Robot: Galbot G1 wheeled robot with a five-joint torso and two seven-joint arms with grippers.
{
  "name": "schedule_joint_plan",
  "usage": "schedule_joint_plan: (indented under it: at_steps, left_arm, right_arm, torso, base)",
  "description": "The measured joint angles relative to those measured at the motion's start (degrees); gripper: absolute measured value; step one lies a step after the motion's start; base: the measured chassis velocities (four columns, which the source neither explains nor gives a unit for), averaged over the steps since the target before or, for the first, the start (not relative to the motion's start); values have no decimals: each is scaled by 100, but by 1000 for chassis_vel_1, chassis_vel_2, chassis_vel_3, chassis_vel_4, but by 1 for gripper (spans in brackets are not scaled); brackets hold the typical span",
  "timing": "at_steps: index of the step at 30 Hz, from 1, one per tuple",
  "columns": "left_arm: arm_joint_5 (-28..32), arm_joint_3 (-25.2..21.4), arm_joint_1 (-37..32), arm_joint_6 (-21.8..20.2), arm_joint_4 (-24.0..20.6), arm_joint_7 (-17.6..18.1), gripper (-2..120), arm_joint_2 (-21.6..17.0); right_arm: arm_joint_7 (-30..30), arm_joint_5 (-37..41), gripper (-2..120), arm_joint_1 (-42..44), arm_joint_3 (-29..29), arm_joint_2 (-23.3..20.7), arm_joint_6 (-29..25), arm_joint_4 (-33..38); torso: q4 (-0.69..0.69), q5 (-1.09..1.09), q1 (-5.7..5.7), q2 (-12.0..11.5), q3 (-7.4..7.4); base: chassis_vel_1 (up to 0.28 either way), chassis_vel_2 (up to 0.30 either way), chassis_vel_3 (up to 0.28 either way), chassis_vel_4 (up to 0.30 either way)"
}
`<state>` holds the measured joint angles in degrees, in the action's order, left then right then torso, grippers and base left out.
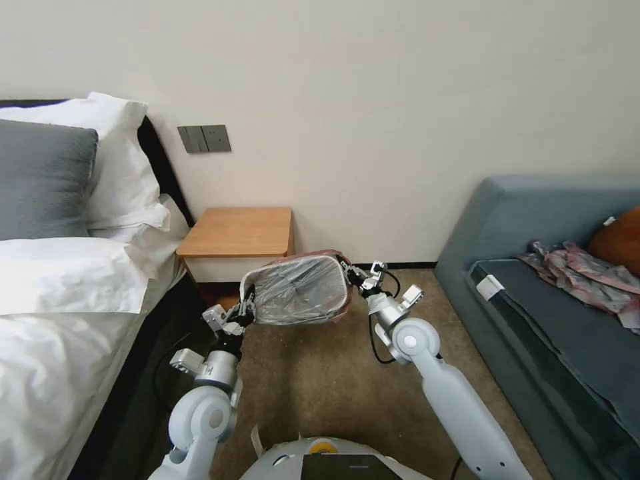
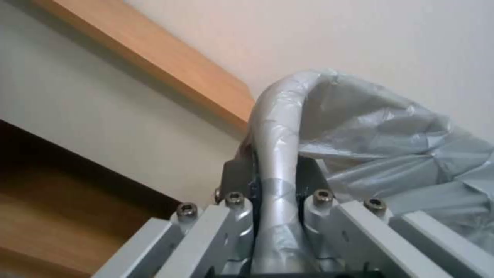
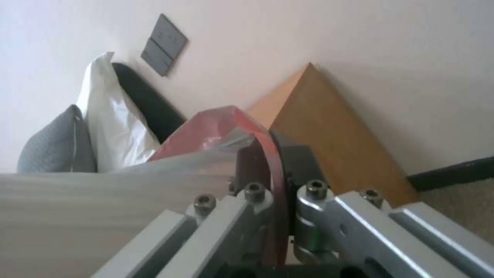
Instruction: Pick up the garbage bag from the table and place it over the trash can.
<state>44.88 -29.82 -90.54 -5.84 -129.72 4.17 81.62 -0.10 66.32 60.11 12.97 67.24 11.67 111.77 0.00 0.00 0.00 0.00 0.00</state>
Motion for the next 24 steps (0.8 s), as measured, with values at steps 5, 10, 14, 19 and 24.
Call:
schedule_joint_plan:
  at_steps: [5, 10, 14, 19, 24]
  left_arm:
    - [161, -9, -5, -36, -24, -54, 5, 1]
    - [269, -18, 6, -41, -28, -57, 5, 9]
    - [286, -18, 34, -41, -22, -26, 5, 50]
    - [287, -18, 47, -40, -7, 25, 5, 75]
    - [264, -15, 52, -36, 24, 69, 5, 106]
  right_arm:
    - [-83, 2, 0, -62, -25, 3, 12, -139]
    - [-164, -10, 0, -32, -28, -16, 13, -148]
    - [-230, -147, 0, 118, -8, -73, 5, -60]
    - [-219, -239, 0, 276, 29, -152, -5, 116]
    - [-85, -336, 0, 415, 58, -162, -14, 278]
  torso:
    - [0, 0, 0, 0, 0]
    - [0, 0, 0, 0, 0]
    - [0, 0, 0, 0, 0]
    - [0, 0, 0, 0, 0]
    - [0, 0, 0, 0, 0]
  base:
    - [0, 0, 0, 0]
    - [0, 0, 0, 0]
    - [0, 0, 0, 0]
    - [0, 0, 0, 0]
    - [0, 0, 0, 0]
